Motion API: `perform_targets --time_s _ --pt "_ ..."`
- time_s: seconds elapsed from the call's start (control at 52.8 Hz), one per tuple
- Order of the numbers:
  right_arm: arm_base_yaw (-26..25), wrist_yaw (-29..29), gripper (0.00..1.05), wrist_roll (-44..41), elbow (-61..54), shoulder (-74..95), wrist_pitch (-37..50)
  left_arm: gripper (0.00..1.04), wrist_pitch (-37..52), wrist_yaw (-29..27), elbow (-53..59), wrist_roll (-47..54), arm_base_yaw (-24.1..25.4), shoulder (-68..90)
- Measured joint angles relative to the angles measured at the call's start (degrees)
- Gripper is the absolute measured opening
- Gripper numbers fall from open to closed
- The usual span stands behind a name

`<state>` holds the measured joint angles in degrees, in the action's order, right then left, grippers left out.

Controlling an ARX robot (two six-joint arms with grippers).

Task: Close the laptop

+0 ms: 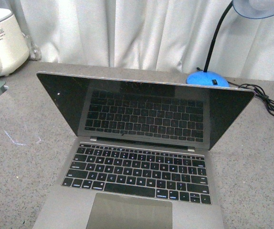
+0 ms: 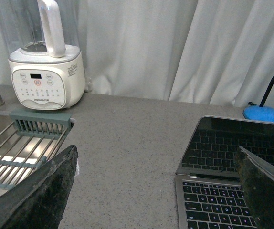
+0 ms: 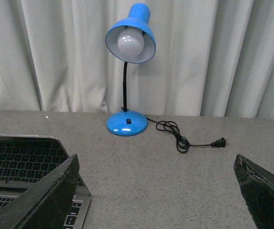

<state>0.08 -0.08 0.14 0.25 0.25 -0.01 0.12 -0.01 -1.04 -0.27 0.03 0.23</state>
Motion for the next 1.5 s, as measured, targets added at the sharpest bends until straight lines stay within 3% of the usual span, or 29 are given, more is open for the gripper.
perform_targets --time_s 1.495 --pt "0.0 0.0 0.95 0.0 0.0 0.0 0.0 0.98 0.0 0.0 0.0 0.0 0.0 0.0"
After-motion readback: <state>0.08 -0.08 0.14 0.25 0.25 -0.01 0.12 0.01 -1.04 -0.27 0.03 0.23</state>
